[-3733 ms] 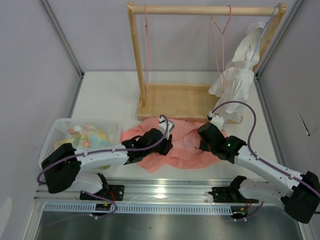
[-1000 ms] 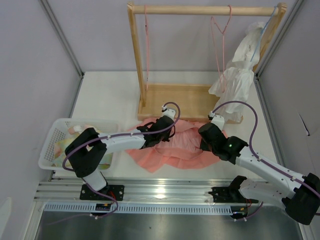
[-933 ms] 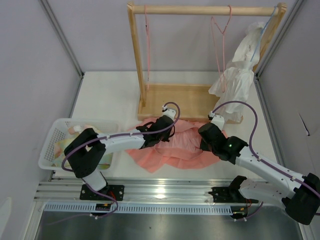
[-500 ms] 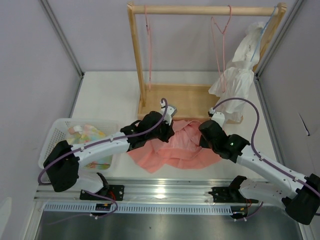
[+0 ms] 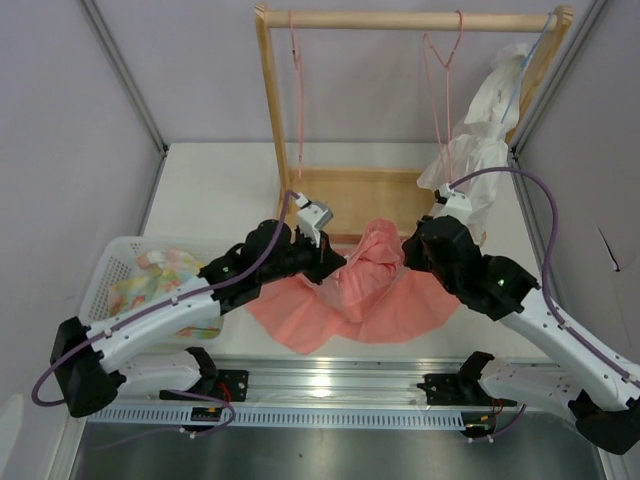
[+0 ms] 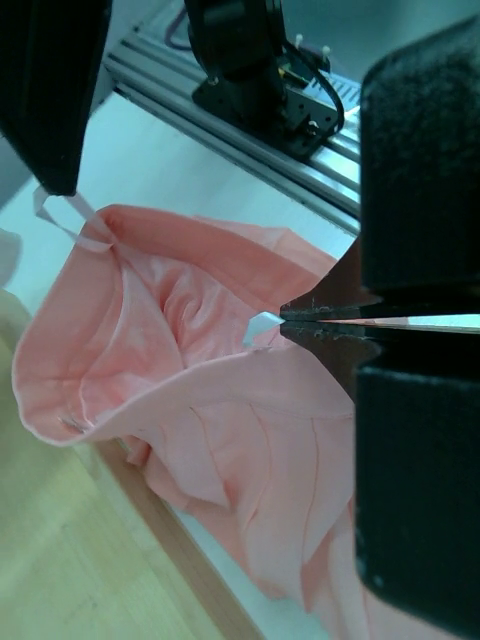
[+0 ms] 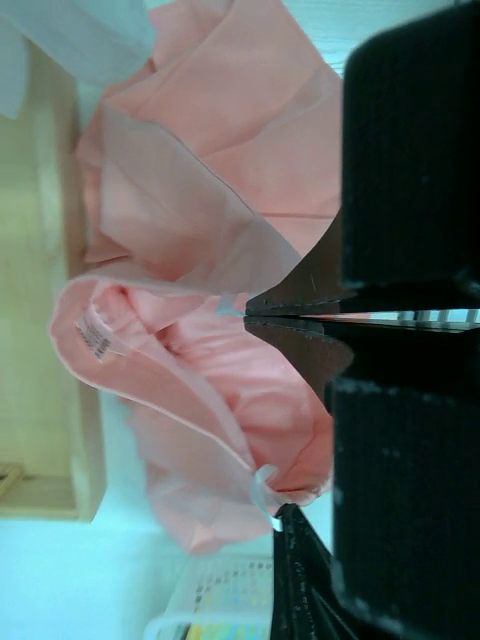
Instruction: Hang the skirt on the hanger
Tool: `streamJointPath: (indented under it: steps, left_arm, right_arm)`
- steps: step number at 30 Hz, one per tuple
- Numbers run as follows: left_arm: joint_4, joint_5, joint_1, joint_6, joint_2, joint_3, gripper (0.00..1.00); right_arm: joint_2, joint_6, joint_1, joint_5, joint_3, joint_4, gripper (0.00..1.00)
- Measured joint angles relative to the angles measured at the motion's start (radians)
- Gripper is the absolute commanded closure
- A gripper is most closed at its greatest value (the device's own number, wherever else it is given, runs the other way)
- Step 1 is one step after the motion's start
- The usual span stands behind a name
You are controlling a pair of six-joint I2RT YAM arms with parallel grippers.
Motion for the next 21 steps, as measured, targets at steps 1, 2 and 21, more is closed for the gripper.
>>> streamJointPath:
  steps: [1, 2, 21]
  left_arm:
    - [-0.003, 0.000, 0.001, -0.001, -0.025, 0.001, 1.00]
    - [-0.009, -0.001, 0.002, -0.005, -0.045, 0.003, 1.00]
    - [-0.074, -0.181, 0.064, -0.060, -0.344, 0.125, 1.00]
  right_arm:
    - [0.000, -0.004, 0.002, 0.008, 0.025, -0.003, 1.00]
    - [0.000, -0.008, 0.003, 0.013, 0.045, -0.008, 1.00]
    - [0.021, -0.110, -0.017, 0.093, 0.344, -0.099, 1.00]
